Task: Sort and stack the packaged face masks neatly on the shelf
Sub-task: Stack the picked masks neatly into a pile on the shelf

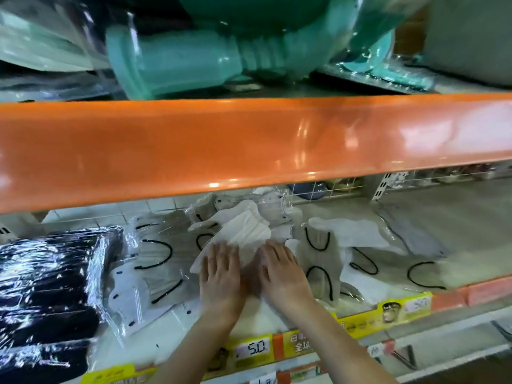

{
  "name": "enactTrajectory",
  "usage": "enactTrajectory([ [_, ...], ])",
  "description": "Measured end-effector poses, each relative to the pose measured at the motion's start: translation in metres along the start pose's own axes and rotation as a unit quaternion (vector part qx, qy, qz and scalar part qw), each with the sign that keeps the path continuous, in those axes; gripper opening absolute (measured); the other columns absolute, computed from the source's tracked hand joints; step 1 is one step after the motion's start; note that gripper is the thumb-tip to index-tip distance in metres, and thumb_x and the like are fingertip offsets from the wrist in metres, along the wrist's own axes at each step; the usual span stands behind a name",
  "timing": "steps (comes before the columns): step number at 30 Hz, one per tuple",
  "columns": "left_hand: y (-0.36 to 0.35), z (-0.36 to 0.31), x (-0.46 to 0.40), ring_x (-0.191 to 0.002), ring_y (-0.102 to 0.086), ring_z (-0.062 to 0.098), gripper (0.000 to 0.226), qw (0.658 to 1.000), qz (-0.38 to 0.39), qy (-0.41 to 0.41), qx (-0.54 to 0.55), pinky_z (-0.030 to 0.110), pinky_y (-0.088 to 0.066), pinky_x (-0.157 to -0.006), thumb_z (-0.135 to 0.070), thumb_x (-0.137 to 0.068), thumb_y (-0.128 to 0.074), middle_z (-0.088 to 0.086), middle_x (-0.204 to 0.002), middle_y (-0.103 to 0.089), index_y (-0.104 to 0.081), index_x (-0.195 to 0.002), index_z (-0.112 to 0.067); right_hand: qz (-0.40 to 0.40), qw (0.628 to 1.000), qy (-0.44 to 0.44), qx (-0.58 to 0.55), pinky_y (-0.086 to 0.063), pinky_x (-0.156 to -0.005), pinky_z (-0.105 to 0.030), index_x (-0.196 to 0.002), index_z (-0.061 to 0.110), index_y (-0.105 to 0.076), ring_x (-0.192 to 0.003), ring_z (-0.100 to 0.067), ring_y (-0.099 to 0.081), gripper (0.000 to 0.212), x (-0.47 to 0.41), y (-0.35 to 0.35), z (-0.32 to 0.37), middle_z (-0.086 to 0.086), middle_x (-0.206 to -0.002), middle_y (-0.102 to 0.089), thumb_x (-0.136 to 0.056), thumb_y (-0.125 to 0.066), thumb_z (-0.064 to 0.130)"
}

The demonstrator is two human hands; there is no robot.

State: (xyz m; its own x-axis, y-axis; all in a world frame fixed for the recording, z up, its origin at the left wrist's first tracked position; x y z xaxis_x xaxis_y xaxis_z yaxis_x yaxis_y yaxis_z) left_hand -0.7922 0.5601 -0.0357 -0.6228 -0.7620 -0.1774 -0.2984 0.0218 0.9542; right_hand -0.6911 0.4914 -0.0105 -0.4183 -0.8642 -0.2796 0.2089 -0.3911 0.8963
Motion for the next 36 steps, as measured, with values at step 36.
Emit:
enactTrajectory([
  [36, 0.013, 0.033, -0.001, -0.112, -0.058, 0.042, 0.053, 0.99, -0.106, 0.039, 0.087, 0.055, -0.047, -0.087, -0.041, -0.083, -0.046, 0.019, -0.122, -0.061, -0.056, -0.12, -0.006, -0.277, 0.931, -0.21, -0.114, -0.046, -0.081, -0.044, -0.092, 0.005, -0.06, -0.084, -0.035, -0.062, 0.015, 0.015, 0.034, -0.041, -0.012, -0.083, -0.067, -0.083, -0.055, 0.016],
])
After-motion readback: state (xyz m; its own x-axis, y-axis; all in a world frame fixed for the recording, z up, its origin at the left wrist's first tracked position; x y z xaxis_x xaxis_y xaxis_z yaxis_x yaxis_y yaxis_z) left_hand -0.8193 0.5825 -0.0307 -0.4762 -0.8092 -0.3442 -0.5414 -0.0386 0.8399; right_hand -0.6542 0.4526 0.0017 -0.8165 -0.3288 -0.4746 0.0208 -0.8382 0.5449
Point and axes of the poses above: each hand's wrist, its own x-axis away from the middle knuckle, its own y-axis out of the back of the hand, z = x × y, the point moved 8 cm from there along -x, towards the middle knuckle
